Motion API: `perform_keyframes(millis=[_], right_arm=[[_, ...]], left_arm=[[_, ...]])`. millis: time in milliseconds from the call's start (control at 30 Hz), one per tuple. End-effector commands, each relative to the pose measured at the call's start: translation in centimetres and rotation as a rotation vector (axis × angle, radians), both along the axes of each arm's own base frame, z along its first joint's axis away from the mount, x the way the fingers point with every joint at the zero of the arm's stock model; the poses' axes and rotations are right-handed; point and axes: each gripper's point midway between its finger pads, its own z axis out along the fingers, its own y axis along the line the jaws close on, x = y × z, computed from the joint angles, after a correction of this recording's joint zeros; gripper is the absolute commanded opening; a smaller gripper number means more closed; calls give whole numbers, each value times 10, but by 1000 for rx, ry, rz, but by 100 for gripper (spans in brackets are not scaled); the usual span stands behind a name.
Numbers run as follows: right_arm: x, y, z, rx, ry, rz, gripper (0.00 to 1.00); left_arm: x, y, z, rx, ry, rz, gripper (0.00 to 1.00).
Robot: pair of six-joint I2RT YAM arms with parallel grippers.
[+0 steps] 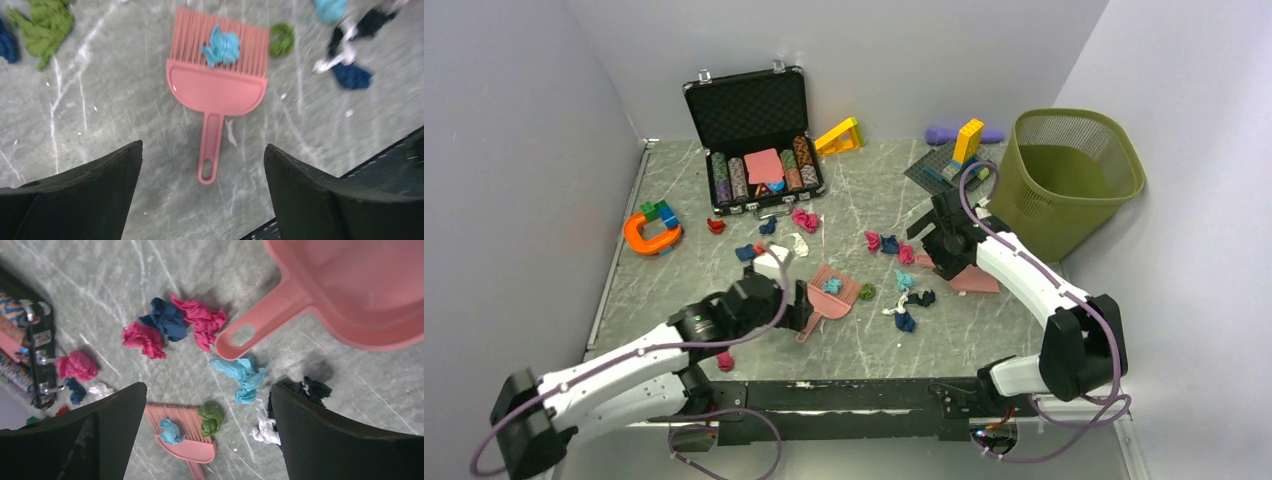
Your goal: Sweep away the paper scraps from the table
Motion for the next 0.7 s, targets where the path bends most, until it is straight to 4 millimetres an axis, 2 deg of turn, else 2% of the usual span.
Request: perform_keyframes(millis=[0, 200, 367, 500, 667], right_arm=[[12, 9, 30, 37, -148, 74, 100], [6, -6, 51, -24, -244, 104, 100], [1, -12, 65, -42, -305, 109, 100], [-2, -17, 68, -57, -323, 110, 100], [-5, -19, 68, -65, -327, 112, 100]], left_arm=[[4, -11, -12, 196, -71, 19, 92], [2, -36, -48, 397, -34, -55, 83], [-2, -48, -67, 397, 18, -83, 73], [-4, -52, -77, 412, 51, -98, 64], [-7, -60, -92, 423, 89, -126, 59]])
